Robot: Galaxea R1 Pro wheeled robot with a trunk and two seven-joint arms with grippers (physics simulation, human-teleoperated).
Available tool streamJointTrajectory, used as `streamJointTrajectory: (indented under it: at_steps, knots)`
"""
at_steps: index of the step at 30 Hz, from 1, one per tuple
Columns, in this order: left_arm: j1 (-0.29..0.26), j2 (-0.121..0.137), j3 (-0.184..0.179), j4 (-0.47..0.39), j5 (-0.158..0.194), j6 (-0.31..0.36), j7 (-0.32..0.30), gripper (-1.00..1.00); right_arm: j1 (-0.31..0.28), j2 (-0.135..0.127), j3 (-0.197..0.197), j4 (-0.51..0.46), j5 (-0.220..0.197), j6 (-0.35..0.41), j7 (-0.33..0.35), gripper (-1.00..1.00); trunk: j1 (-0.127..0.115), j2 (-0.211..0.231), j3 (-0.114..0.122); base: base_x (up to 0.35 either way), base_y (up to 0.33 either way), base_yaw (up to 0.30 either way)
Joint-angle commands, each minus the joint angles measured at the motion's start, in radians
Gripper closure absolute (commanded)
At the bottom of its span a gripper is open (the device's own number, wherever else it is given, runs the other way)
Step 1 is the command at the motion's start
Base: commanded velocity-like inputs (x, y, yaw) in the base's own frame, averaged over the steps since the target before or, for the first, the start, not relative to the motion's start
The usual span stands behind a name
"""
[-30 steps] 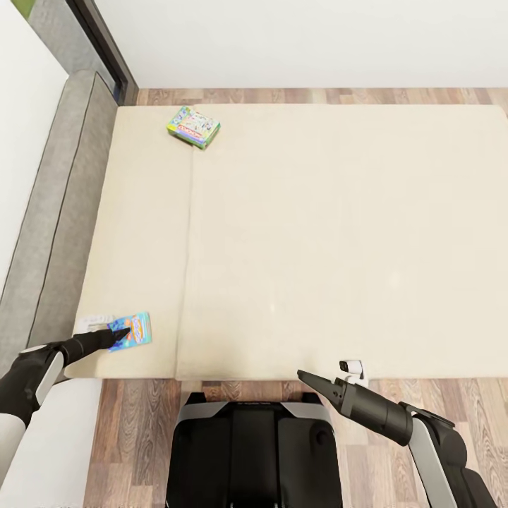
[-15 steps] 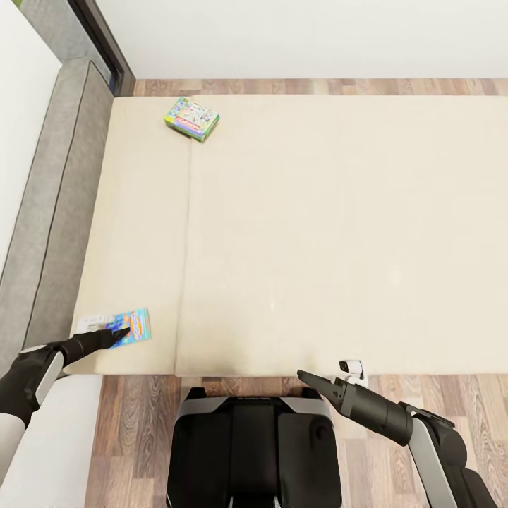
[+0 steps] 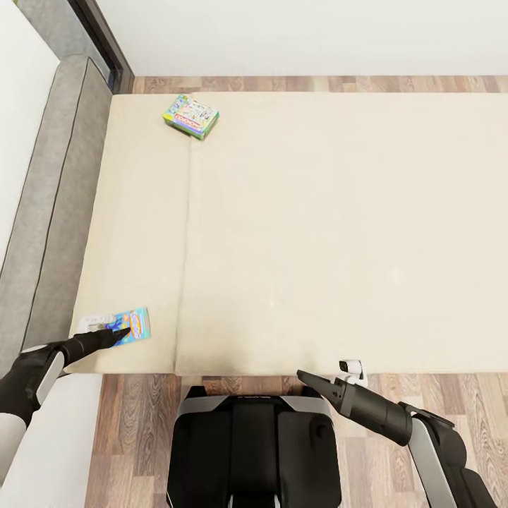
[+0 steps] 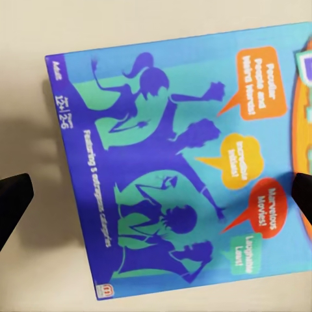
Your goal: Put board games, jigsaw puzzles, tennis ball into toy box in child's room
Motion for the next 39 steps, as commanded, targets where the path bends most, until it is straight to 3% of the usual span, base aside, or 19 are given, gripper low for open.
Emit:
streamJointTrajectory:
  at_steps: [1,28,39]
  knots:
    - [0.0,-0.001,0.002,-0.001,0.008,0.009,-0.003,-1.0,0.0,0.0,0.0,0.0,-0.001,0.005,0.002,-1.0,0.001,-0.001,-0.001,0.0,0.0,0.0]
    - [-0.002,-0.002,0.002,-0.001,0.007,-0.03,0.003,-1.0,0.0,0.0,0.002,0.0,0.0,0.005,0.001,-1.0,0.001,-0.001,-0.018,0.0,0.0,0.0]
    - [-0.005,-0.002,0.002,-0.001,0.007,-0.029,0.004,-1.0,0.0,0.001,0.001,0.0,0.022,0.005,0.001,-1.0,0.001,-0.001,-0.019,0.052,-0.011,0.0]
